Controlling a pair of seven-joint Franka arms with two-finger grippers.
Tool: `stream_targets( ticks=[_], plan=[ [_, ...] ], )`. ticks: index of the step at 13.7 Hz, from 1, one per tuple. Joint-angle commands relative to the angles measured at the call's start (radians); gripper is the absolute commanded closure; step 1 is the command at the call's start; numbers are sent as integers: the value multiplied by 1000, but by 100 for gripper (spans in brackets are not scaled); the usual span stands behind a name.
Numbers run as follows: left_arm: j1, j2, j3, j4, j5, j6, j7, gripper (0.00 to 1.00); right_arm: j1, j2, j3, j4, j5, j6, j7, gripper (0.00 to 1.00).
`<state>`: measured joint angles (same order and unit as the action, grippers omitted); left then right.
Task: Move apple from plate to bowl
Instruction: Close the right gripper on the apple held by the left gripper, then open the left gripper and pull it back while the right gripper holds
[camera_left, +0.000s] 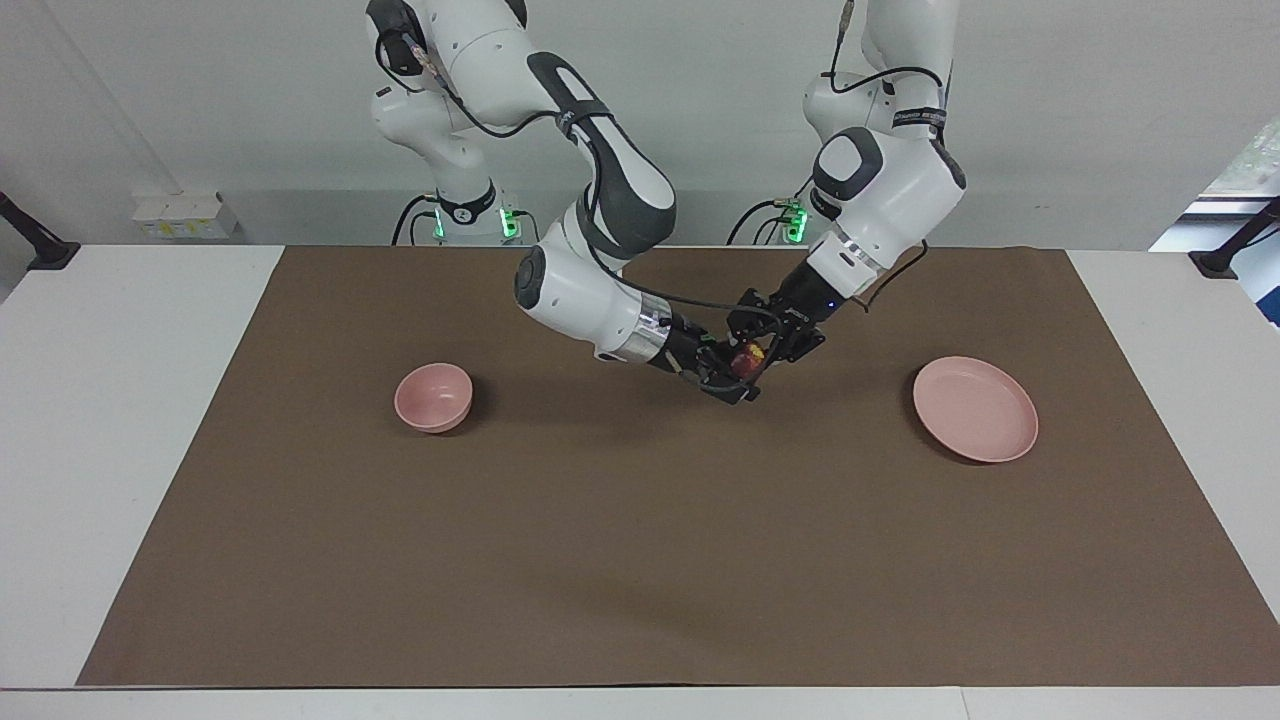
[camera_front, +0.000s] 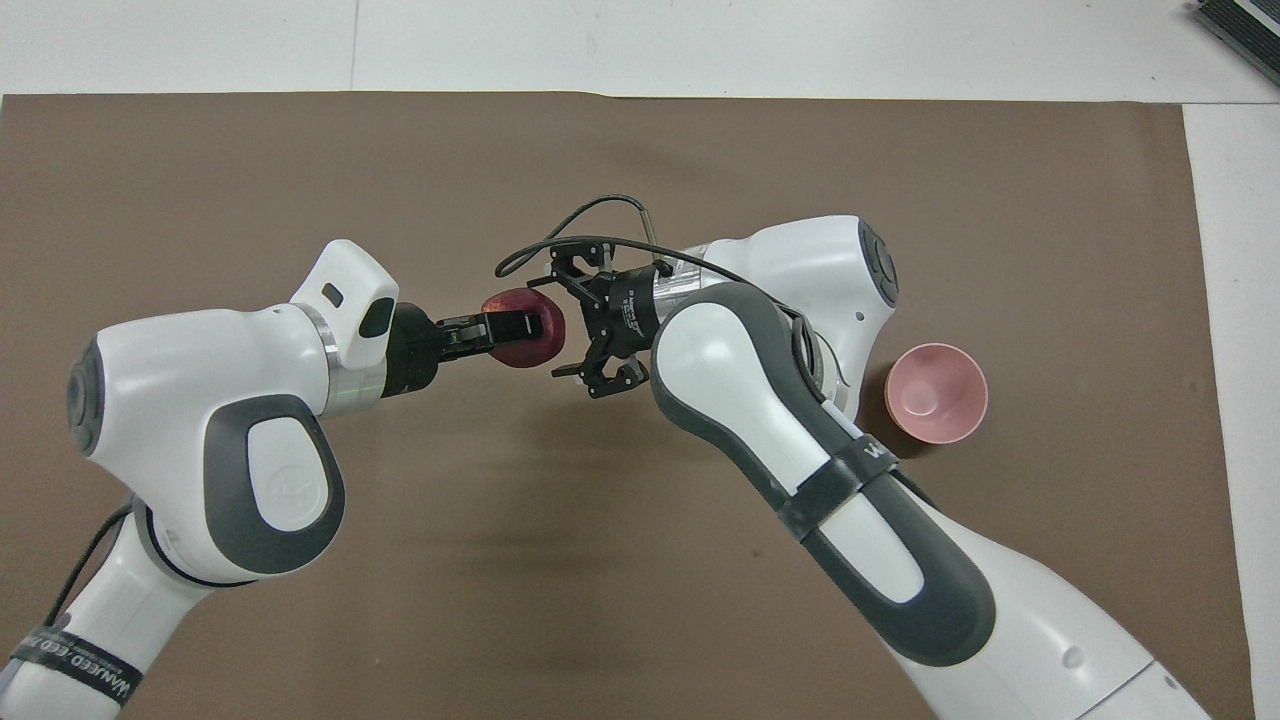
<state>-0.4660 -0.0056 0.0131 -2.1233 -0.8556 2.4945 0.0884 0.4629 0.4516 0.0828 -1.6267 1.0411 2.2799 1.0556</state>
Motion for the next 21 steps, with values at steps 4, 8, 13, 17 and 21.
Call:
stream_targets(
  ticks=[4,8,13,17,21],
  plan=[
    [-16,7,15,31,-7,15,-29,23,-9,12,5,14,13,-5,9,58],
    [0,6,18,31,27,0,-16,0,-12,12,5,14,7,-13,-2,54],
    [95,7,21,31,263,-97,-12,0,-65,-19,-8,10,-70,-140,-118,67],
    [196,18,22,54,504,-193,-12,0,-113,-91,-5,36,-376,-252,-193,85],
    [303,41,25,204,828,-354,2,0,-132,-126,-8,106,-706,-388,-388,90]
  ],
)
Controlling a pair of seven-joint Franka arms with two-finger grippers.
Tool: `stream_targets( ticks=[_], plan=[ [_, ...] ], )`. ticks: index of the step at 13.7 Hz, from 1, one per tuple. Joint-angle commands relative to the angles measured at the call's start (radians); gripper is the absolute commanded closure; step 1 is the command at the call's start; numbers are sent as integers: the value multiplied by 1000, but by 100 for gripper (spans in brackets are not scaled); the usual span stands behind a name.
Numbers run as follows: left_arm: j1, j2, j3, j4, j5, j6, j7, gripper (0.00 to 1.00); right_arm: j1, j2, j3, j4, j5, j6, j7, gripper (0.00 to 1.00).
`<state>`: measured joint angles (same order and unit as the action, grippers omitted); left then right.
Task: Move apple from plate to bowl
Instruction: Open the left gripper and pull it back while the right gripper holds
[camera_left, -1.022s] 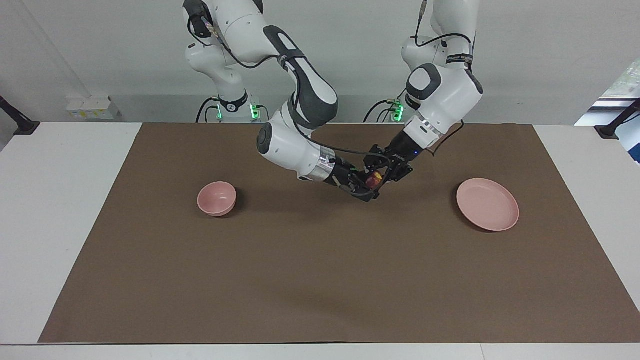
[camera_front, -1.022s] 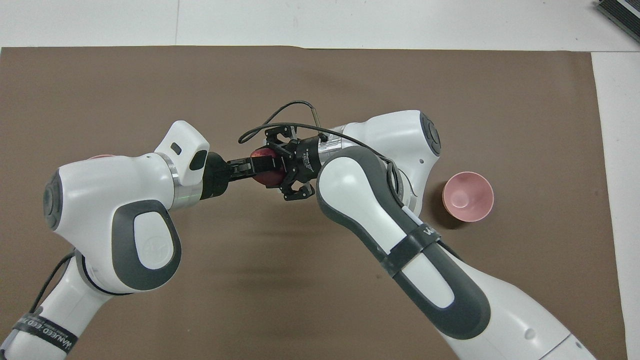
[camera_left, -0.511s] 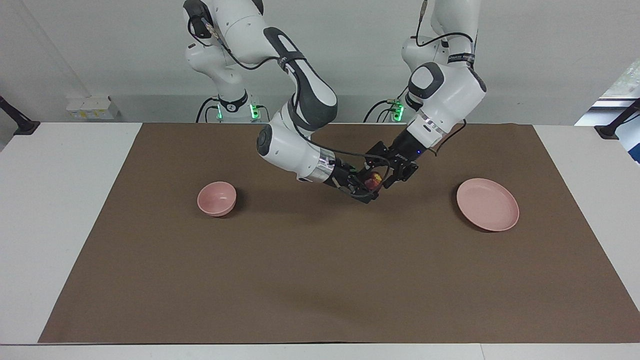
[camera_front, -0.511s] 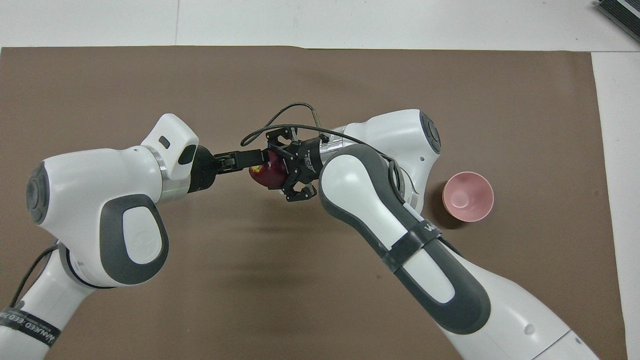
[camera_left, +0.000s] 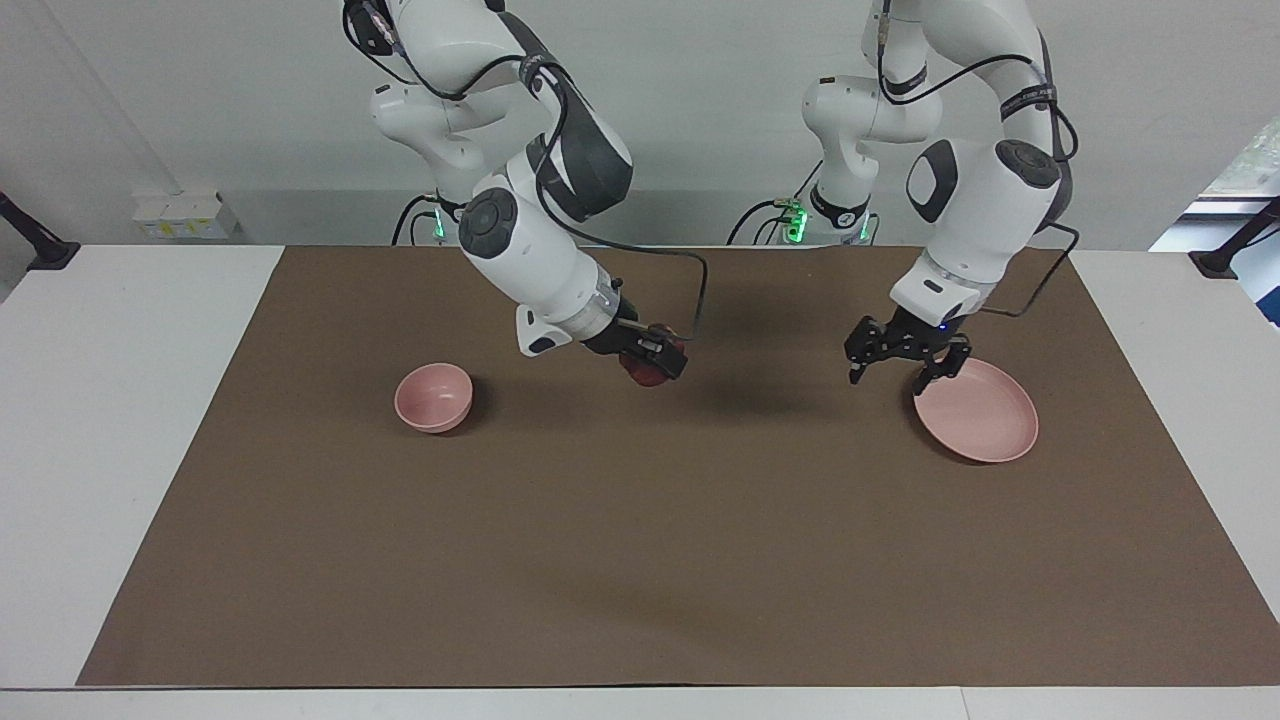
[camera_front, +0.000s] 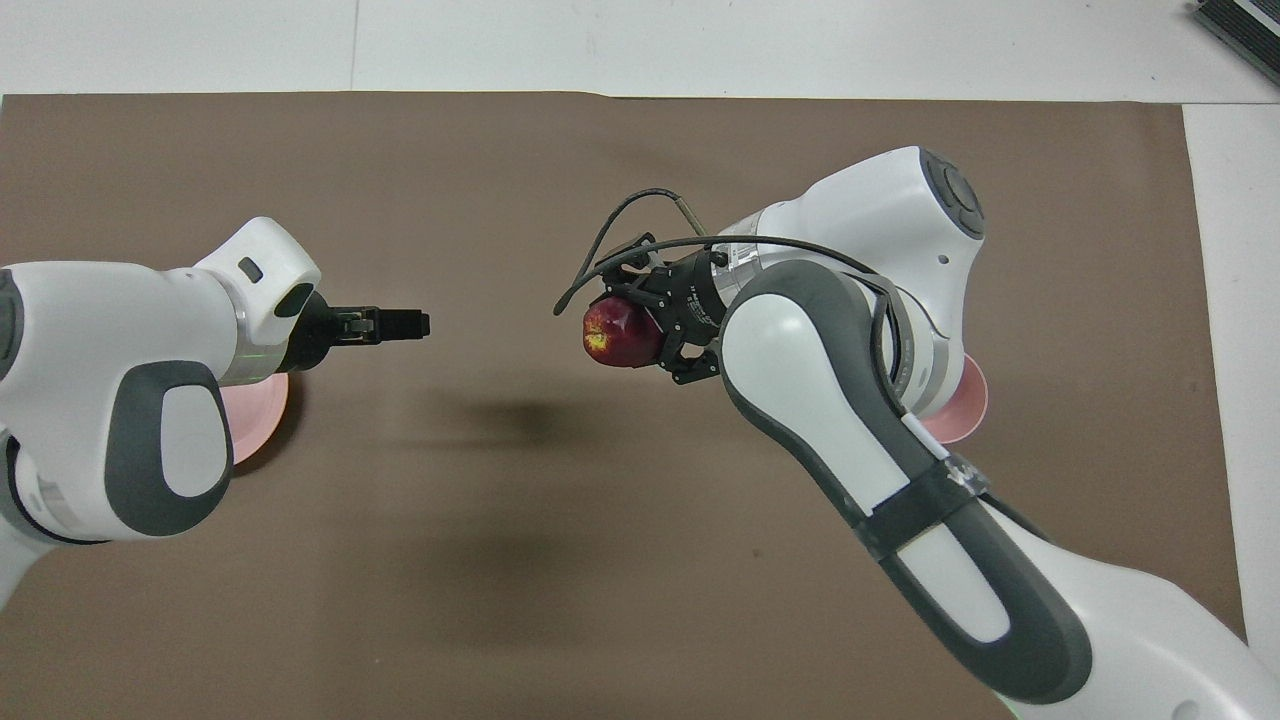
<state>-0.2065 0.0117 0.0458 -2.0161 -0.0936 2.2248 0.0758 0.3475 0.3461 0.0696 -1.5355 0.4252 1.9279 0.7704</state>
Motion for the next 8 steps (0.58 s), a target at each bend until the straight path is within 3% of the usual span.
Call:
stream_targets(
  ticks=[1,2,8],
  plan=[
    [65,24,-7,144,72,-134,36,0,-22,-27,4,15,-127,-49,-152,94],
    [93,24,-7,192,72,-187,71,0,-36,-35,4,15,-167,-62,-205,100],
    [208,16,-3,479,68,-543,194,0,-87,-67,4,5,-410,-130,-489,100]
  ],
)
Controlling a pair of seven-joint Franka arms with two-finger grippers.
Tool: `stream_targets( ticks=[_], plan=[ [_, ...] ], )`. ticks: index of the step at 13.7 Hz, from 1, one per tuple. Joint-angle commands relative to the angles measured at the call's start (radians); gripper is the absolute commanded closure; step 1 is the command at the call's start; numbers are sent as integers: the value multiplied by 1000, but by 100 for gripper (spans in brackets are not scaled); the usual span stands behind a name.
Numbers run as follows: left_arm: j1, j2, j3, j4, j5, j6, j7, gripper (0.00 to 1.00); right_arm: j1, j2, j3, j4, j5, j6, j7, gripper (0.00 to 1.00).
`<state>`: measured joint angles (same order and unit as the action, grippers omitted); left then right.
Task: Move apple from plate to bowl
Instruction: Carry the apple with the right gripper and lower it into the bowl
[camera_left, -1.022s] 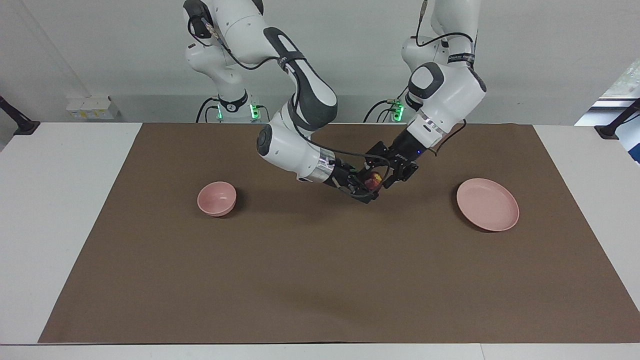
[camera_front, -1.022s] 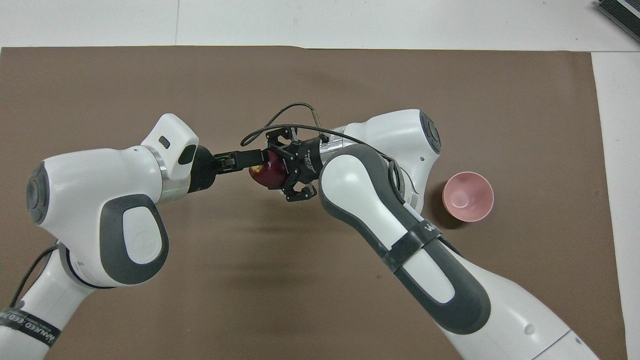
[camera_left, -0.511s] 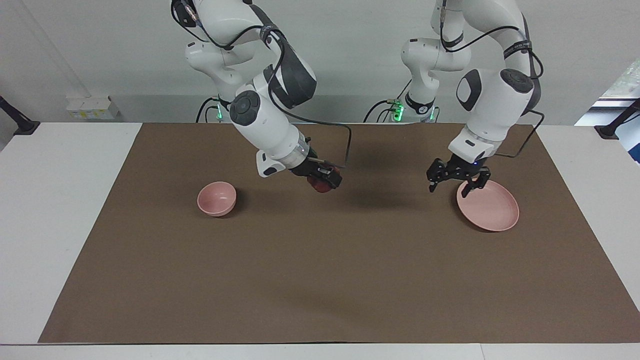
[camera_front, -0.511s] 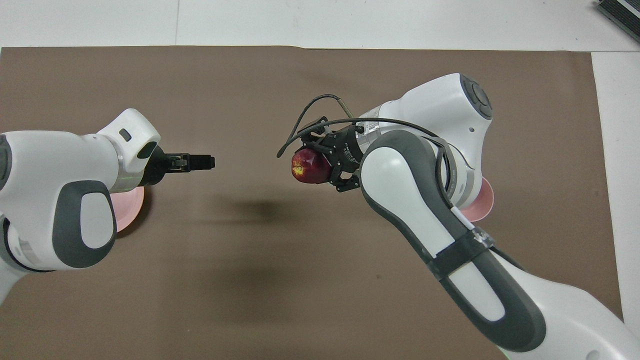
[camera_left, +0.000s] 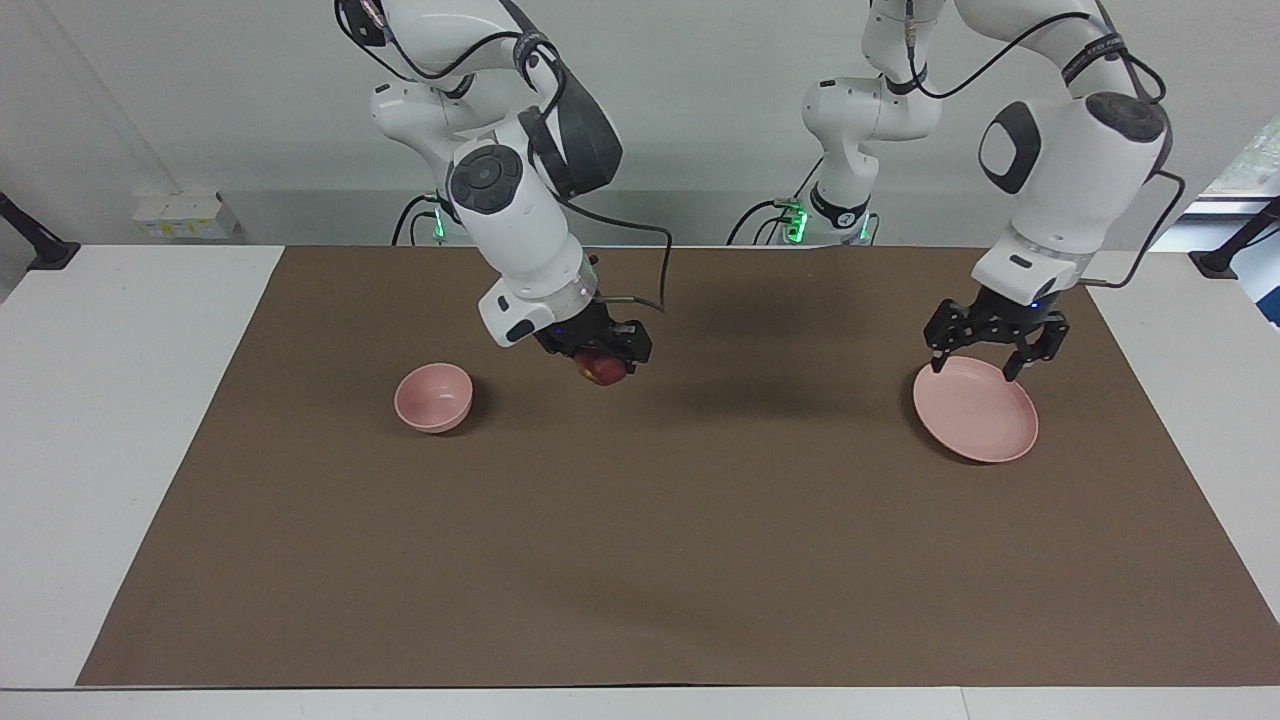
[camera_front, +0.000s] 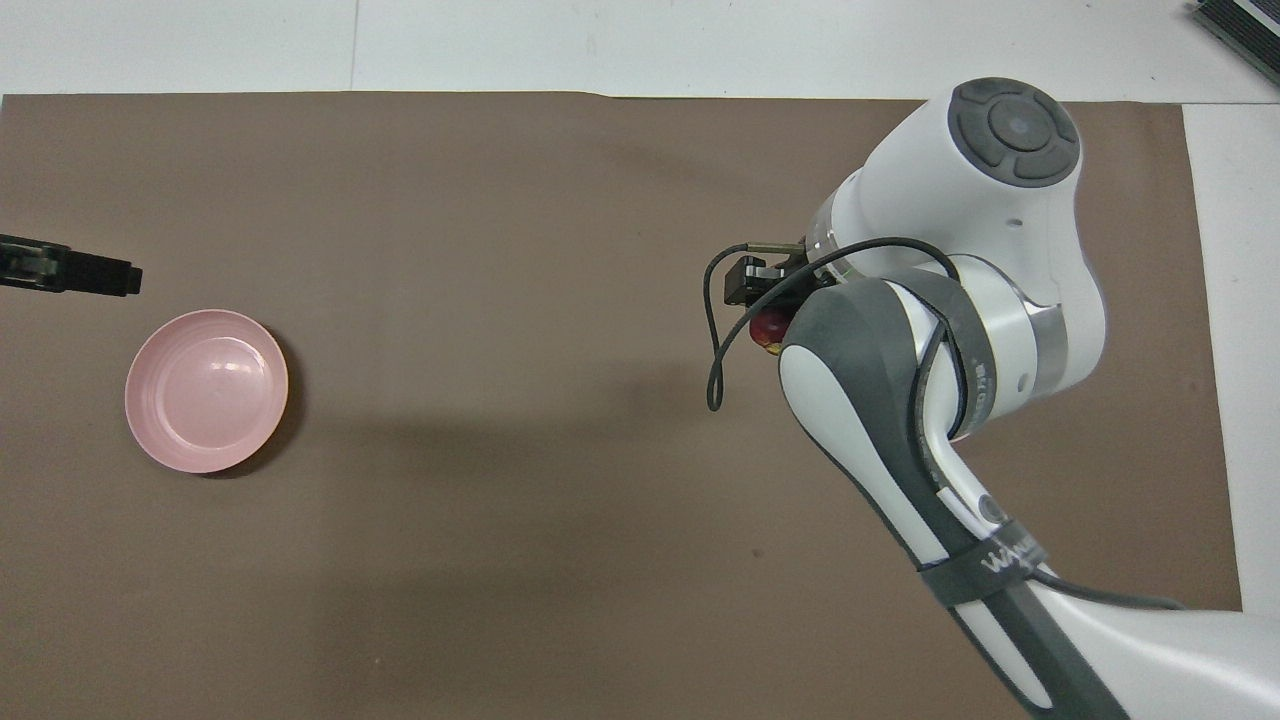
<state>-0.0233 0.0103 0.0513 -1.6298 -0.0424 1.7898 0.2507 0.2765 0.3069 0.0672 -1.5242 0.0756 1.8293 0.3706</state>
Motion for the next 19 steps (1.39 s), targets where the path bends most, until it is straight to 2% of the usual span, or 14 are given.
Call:
stream_targets(
  ticks=[1,4,7,9,11,14,19],
  plan=[
    [28,17,-7,126,12,-165,18,0,-29,-35,6,-10,-66,-42,-152,100],
    [28,4,-2,171,9,-251,16,0,-92,-81,6,-60,-69,-81,-284,100],
    [28,-59,-7,96,10,-238,-2,0,-167,-117,6,-132,-71,-79,-409,100],
    [29,-59,-7,97,10,-233,-1,0,-201,-149,6,-201,-70,-47,-470,100],
    [29,-56,-5,99,10,-234,-2,0,-232,-204,6,-317,-71,29,-508,100],
    [26,-58,-7,99,10,-239,4,0,-247,-298,6,-546,-71,210,-533,100],
    [26,-59,-7,99,10,-244,4,0,-272,-278,5,-677,-71,389,-535,100]
  ],
)
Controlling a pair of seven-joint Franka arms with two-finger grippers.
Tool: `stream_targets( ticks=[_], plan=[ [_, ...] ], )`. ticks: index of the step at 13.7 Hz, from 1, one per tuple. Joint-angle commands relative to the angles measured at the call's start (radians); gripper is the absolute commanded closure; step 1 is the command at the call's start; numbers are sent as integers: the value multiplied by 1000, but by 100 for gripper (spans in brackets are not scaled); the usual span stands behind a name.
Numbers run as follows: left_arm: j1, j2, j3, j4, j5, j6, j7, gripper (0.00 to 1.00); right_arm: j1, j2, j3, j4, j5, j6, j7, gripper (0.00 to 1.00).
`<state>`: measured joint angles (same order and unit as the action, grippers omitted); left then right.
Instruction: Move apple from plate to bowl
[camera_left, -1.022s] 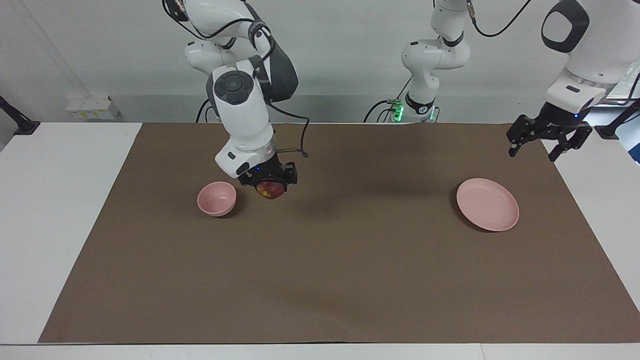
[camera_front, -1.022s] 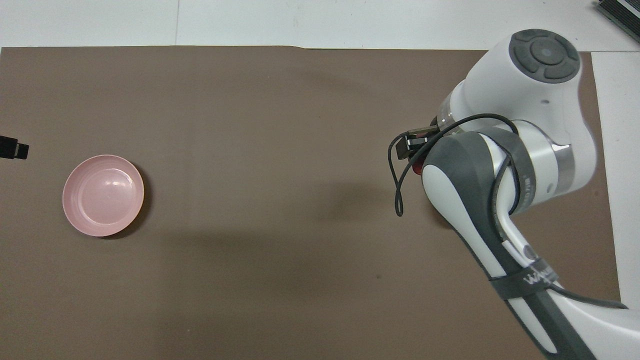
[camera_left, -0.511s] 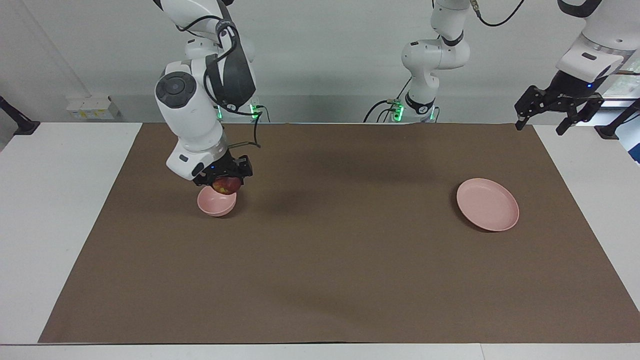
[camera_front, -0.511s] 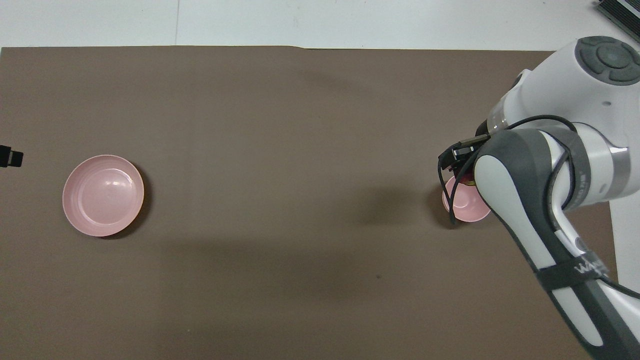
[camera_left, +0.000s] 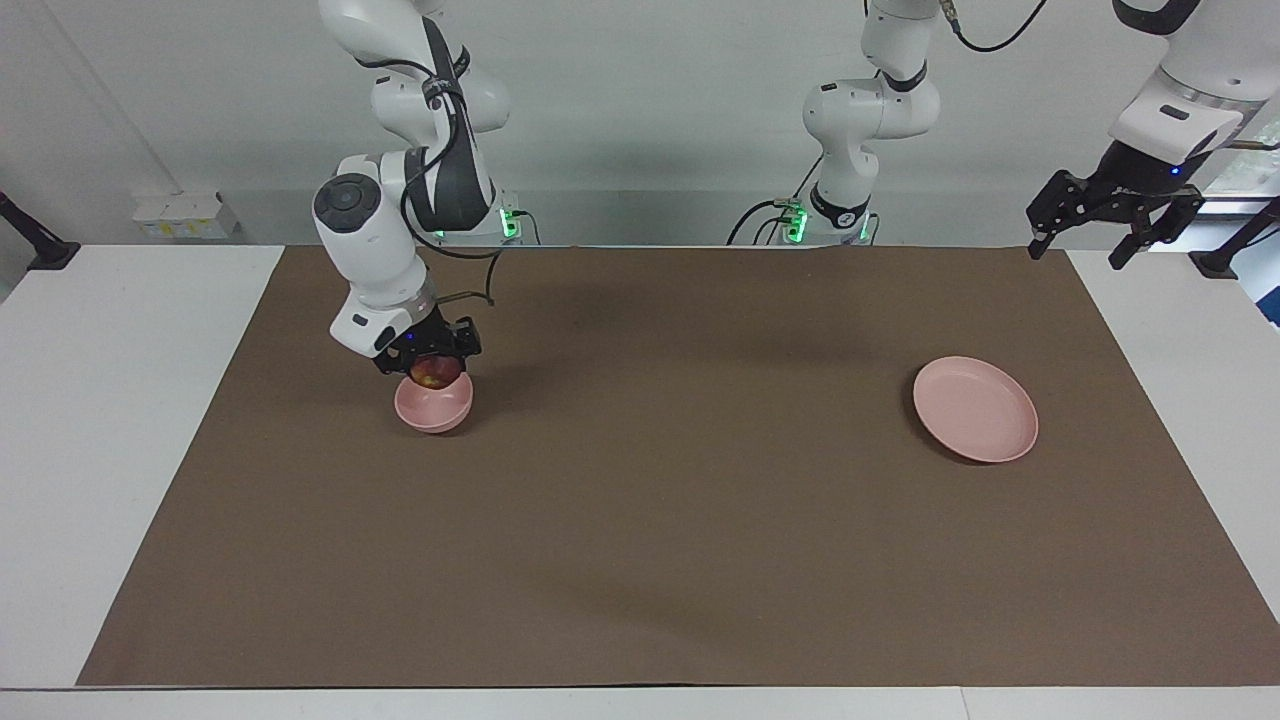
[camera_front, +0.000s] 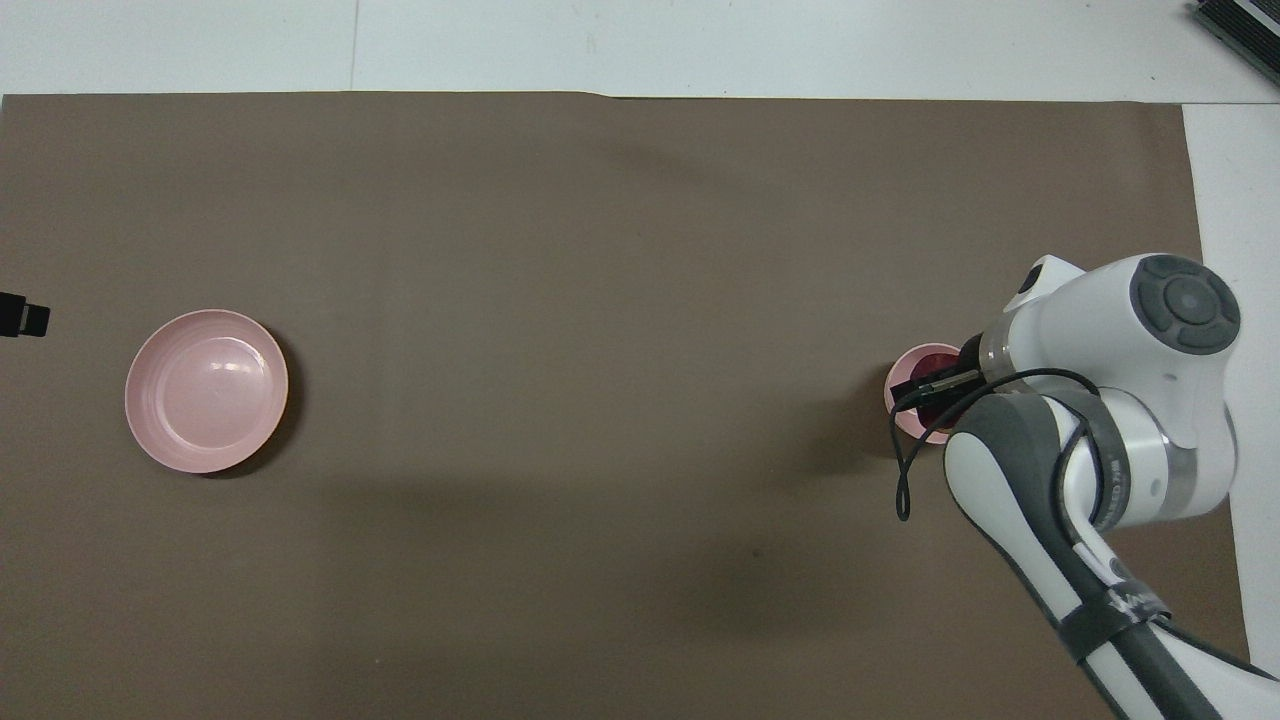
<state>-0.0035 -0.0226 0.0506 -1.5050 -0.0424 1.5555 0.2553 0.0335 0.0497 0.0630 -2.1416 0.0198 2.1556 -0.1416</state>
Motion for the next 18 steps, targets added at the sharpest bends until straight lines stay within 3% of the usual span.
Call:
stream_targets(
  ticks=[1,6,7,8,9,12,18],
  plan=[
    [7,-25,-6,-26,10,-9,-1,0,-35,-4,9,-64,-14,78,-21,100],
    [7,-25,-6,-26,10,-9,-1,0,-41,76,11,-89,-14,191,-10,100],
    [7,-25,-6,-26,10,-9,-1,0,-41,82,11,-89,-14,197,-6,96],
    [7,-26,-6,-26,10,-9,-1,0,-41,84,11,-83,-14,193,13,38],
    [7,-26,-6,-26,10,-9,-1,0,-40,82,11,-80,-14,188,46,0],
    [7,-26,-6,-26,10,-9,-1,0,-40,44,9,-37,-14,114,51,0],
    [7,-26,-6,-26,10,-9,-1,0,-67,22,8,247,-15,-190,-6,0]
  ],
)
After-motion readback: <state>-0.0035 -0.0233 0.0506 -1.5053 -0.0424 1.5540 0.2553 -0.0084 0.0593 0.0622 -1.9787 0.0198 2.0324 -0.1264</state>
